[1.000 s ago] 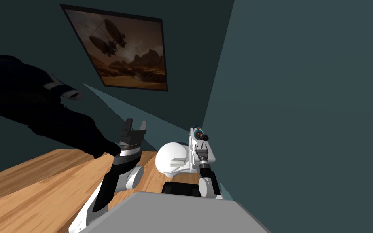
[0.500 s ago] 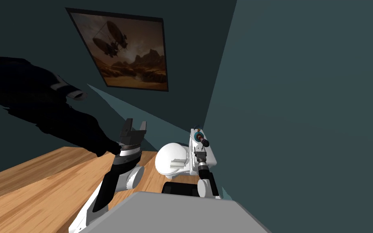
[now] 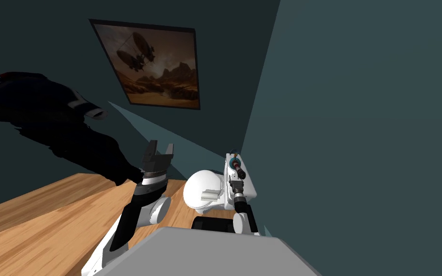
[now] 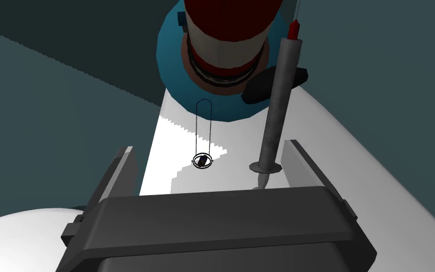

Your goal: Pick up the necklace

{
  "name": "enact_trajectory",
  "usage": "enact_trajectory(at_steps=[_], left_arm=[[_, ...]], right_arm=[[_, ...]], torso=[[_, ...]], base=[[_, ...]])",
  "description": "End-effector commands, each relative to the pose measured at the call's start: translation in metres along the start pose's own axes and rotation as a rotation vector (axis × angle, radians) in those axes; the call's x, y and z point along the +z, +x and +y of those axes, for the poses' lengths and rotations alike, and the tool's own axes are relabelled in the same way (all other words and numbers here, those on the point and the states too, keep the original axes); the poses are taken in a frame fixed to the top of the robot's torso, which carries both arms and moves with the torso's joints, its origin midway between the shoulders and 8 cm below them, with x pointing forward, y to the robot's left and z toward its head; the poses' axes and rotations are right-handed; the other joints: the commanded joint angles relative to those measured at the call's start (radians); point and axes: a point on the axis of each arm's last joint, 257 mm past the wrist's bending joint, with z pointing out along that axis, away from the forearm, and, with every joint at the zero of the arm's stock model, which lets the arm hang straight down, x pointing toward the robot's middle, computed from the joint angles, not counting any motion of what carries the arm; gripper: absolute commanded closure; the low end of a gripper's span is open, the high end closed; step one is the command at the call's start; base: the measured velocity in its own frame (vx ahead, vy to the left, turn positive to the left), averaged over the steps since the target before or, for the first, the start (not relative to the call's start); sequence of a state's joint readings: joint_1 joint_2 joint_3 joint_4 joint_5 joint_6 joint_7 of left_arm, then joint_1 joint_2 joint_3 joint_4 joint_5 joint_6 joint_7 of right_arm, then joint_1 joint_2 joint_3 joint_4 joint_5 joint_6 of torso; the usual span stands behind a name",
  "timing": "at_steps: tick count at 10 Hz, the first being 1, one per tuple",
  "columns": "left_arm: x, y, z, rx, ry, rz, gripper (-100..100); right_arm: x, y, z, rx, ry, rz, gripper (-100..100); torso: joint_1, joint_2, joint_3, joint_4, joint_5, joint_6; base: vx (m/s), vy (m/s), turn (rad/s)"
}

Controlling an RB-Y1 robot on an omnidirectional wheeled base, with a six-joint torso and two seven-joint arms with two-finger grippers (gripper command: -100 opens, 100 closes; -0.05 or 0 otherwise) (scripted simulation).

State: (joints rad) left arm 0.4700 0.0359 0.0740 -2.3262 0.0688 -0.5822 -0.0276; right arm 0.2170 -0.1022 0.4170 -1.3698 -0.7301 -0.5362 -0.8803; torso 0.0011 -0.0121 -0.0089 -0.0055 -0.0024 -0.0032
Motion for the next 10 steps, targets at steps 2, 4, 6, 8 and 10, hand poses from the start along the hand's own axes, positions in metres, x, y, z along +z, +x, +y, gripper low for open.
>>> enact_trajectory(at_steps=[2, 4, 6, 8, 10], left_arm=[[0.0000, 0.0000, 0.0000, 0.000, 0.000, 0.000, 0], [0.0000, 0.0000, 0.0000, 0.000, 0.000, 0.000, 0], [0.0000, 0.0000, 0.0000, 0.000, 0.000, 0.000, 0], [0.0000, 0.0000, 0.0000, 0.000, 0.000, 0.000, 0], [0.0000, 0.0000, 0.0000, 0.000, 0.000, 0.000, 0]], right_arm=[[0.0040, 0.0069, -0.0018, 0.000, 0.002, 0.013, -100], [0.0046, 0.0076, 0.0001, -0.002, -0.001, 0.015, 100], [0.0051, 0.0088, 0.0024, -0.002, -0.005, 0.019, 100], [0.0050, 0.0085, 0.0025, -0.002, -0.006, 0.018, 0], [0.0050, 0.0085, 0.0025, -0.001, -0.006, 0.018, 0]], torso=[[0.001, -0.002, -0.001, 0.000, 0.000, 0.000], [0.002, -0.001, -0.001, 0.000, -0.001, -0.002], [0.006, -0.001, -0.001, -0.001, -0.001, -0.004], [0.007, -0.002, -0.002, -0.001, 0.000, -0.005], [0.008, -0.002, -0.002, -0.001, 0.000, -0.005]], base=[[0.020, 0.004, -0.041], [0.002, -0.007, -0.021], [0.000, -0.003, -0.001], [0.000, 0.000, 0.000], [0.000, 0.000, 0.000]])
